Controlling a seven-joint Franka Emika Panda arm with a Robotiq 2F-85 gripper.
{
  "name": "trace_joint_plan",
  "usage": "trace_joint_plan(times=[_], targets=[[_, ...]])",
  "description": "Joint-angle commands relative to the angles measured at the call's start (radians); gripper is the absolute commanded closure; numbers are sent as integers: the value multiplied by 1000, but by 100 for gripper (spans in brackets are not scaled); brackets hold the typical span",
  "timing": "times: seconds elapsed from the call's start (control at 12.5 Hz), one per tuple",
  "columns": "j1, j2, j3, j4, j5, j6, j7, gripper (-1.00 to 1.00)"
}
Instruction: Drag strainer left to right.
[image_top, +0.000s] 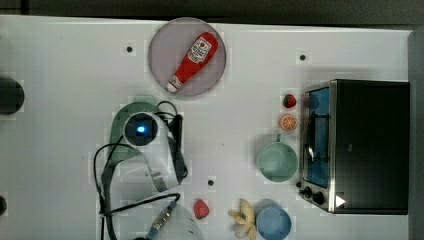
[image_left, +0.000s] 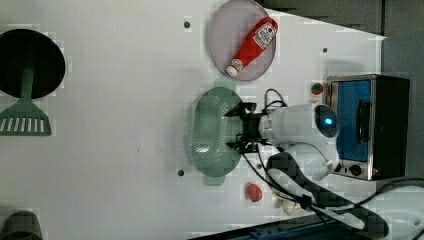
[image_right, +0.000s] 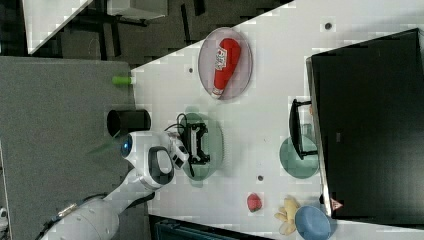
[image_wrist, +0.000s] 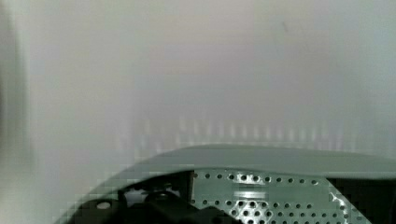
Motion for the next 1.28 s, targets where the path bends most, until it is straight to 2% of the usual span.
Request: trace_joint_plan(times=[0.08, 0.56, 1.28], targets=[[-52, -10, -83, -22, 3, -2, -129, -100], [-86, -10, -218, -25, 3, 8, -320, -100], [-91, -10, -364, -25, 3, 34, -520, -100]])
